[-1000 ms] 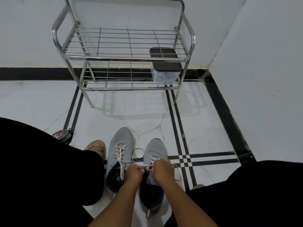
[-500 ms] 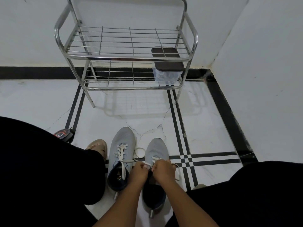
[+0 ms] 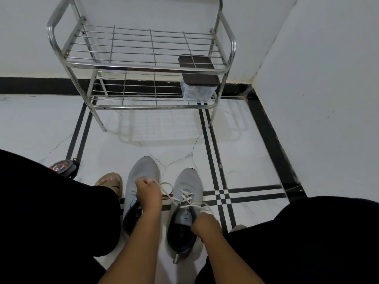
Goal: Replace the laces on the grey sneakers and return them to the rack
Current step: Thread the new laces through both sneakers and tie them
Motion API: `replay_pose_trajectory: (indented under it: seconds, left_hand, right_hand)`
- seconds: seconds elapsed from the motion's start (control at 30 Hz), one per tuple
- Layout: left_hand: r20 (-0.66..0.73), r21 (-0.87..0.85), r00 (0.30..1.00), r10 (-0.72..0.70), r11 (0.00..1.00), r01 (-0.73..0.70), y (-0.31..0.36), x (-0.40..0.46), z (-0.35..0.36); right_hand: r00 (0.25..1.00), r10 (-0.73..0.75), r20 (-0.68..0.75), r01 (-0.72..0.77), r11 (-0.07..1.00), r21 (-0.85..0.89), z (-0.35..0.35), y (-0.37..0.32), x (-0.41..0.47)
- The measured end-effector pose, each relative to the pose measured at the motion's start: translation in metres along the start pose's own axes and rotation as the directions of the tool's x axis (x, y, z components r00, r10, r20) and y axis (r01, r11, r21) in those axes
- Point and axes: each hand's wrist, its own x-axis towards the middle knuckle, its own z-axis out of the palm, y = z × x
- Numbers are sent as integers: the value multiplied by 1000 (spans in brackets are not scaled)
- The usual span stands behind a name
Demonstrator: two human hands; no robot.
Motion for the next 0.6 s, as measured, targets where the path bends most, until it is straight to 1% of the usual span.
replay_pose_trajectory:
  seconds: [0.07, 0.1, 0.13, 0.17, 0.2, 0.23, 0.27, 0.3, 0.33, 0.37, 0.4, 0.43, 0.47, 0.5, 0.57, 0.6]
  left_hand:
    - [-201, -270, 979, -36, 963, -20, 40, 24, -20]
    - [-270, -343, 961, -54, 938, -43, 54, 35, -30]
    - [-309, -316, 950, -39, 947, -64, 63, 41, -36]
    - [-285, -184, 958, 18, 980, -73, 66, 42, -38]
    - [-179, 11, 979, 96, 995, -95, 65, 38, -35]
    - [3, 234, 989, 150, 961, -147, 57, 31, -28]
    - [217, 429, 965, 146, 874, -229, 44, 20, -18]
    - [394, 564, 914, 95, 760, -322, 27, 10, -9]
    - [511, 636, 859, 32, 658, -403, 8, 1, -1]
    - [577, 663, 816, -4, 585, -466, -11, -8, 5]
    - [615, 660, 789, -12, 556, -506, -28, -14, 9]
    - [625, 649, 781, -5, 559, -516, -41, -17, 10]
    - [616, 647, 788, -4, 573, -503, -48, -18, 9]
    - [581, 655, 814, -10, 599, -461, -49, -15, 7]
    - [449, 666, 892, -53, 685, -295, -40, -2, 5]
    - [406, 657, 910, -77, 717, -233, -34, 5, 6]
  right_hand:
    - [999, 27, 45, -27, 1000, 14, -3, -2, -1]
    - [998, 34, 52, -35, 999, 14, -4, -3, -1]
    - [998, 35, 43, -36, 999, 20, -6, -5, 0]
    - [999, 28, 23, -29, 999, 37, -9, -8, 2]
    - [1000, 22, -5, -22, 998, 52, -12, -12, 4]
    - [999, 6, -34, -4, 998, 59, -14, -18, 6]
    - [998, -9, -58, 12, 998, 55, -16, -21, 6]
    - [997, -25, -77, 28, 999, 44, -15, -25, 7]
    - [995, -32, -95, 36, 999, 33, -14, -25, 7]
    - [993, -42, -106, 44, 999, 23, -12, -26, 6]
    - [992, -47, -116, 50, 999, 18, -12, -24, 6]
    - [991, -57, -121, 59, 998, 12, -11, -23, 6]
    - [991, -61, -122, 63, 998, 10, -10, -21, 8]
    - [991, -62, -120, 64, 998, 13, -10, -20, 9]
    - [993, -50, -111, 54, 998, 33, -11, -19, 11]
    - [993, -45, -107, 49, 998, 43, -11, -18, 12]
